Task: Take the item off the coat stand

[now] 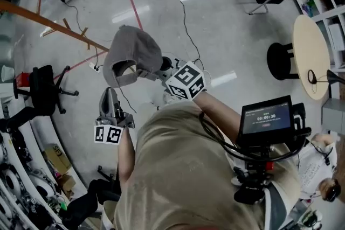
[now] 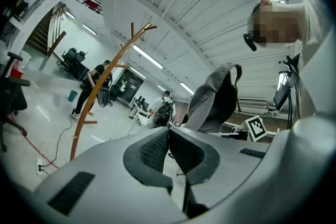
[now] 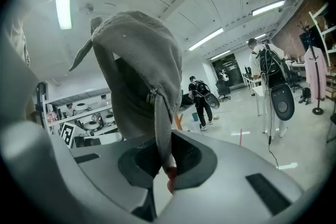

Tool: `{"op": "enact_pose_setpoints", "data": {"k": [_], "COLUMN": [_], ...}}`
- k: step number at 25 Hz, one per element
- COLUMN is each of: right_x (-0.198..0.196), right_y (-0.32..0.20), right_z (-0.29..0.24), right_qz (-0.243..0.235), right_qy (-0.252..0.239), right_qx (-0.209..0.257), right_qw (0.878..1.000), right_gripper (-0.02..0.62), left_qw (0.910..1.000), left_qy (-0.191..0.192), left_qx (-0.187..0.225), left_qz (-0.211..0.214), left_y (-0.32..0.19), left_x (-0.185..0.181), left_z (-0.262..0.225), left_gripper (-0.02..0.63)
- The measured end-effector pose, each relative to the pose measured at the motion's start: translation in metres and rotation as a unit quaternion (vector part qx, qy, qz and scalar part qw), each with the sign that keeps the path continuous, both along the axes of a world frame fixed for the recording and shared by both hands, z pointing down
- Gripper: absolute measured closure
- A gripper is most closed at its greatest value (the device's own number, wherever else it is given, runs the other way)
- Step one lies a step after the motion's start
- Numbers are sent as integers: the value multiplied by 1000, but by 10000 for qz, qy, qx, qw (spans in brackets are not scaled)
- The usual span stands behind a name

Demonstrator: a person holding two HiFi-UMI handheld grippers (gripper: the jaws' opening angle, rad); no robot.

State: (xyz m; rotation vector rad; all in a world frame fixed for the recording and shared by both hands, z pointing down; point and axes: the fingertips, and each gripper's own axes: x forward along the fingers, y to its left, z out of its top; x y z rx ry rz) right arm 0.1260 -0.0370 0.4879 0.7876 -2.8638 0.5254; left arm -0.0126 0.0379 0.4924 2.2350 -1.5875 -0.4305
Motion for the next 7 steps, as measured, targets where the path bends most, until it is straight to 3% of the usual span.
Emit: {"op": "enact_pose_setpoints", "data": {"k": [3,7], "right_x": [4,-20], "right_y": [-17,-41], "right_z": [14,22], "right_qz": [87,169], "right_qy": [1,97], "right_qx": [-251,-455], "right_qw": [9996,9988], "right_gripper": [568,569], "left_qw": [9999,9995], "left_qy": [-39,44], "left_qx": [-59,-123], "left_qz": [-78,-272], "left_y": [-6,-18], "left_x": [-4,-41], "left_z": [1,-3], "left_gripper": [586,586]}}
